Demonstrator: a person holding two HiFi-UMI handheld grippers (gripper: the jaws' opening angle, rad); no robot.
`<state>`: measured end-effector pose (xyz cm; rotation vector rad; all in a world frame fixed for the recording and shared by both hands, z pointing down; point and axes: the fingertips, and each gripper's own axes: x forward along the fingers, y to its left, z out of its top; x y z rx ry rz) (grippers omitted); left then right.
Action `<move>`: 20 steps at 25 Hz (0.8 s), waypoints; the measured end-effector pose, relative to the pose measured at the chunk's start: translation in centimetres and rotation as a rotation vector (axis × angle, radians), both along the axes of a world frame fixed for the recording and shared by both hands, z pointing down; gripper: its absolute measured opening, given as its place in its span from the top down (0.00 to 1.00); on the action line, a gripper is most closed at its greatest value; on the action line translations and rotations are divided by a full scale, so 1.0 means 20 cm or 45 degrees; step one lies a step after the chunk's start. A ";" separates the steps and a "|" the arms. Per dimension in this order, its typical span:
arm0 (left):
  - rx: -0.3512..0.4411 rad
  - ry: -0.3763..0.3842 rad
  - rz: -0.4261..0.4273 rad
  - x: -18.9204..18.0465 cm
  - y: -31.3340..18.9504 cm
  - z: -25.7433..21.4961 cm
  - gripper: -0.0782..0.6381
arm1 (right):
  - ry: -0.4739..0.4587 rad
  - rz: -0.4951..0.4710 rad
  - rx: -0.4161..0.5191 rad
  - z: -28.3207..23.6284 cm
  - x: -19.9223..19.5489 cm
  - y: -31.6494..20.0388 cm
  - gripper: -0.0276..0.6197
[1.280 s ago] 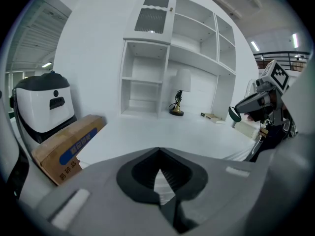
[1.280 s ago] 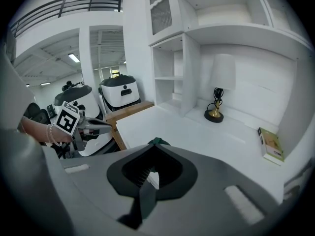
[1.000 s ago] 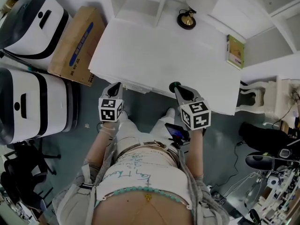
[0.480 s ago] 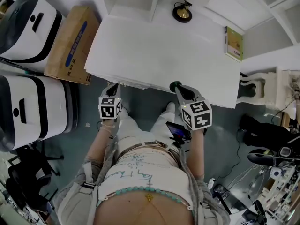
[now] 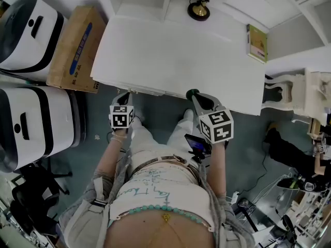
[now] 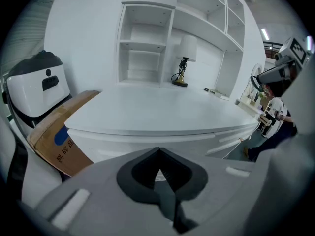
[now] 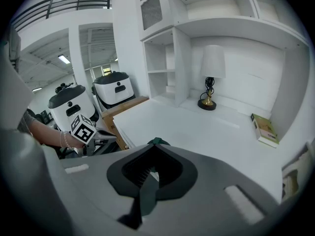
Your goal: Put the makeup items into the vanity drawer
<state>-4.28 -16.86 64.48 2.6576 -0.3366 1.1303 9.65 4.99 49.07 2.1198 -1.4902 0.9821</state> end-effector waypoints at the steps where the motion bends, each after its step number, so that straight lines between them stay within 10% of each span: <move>1: -0.001 -0.008 0.000 0.00 0.00 0.01 0.89 | -0.001 0.001 -0.002 0.00 0.00 0.00 0.91; 20: -0.016 -0.190 0.070 -0.01 -0.03 0.30 0.89 | -0.043 0.034 -0.048 0.05 -0.03 0.05 0.91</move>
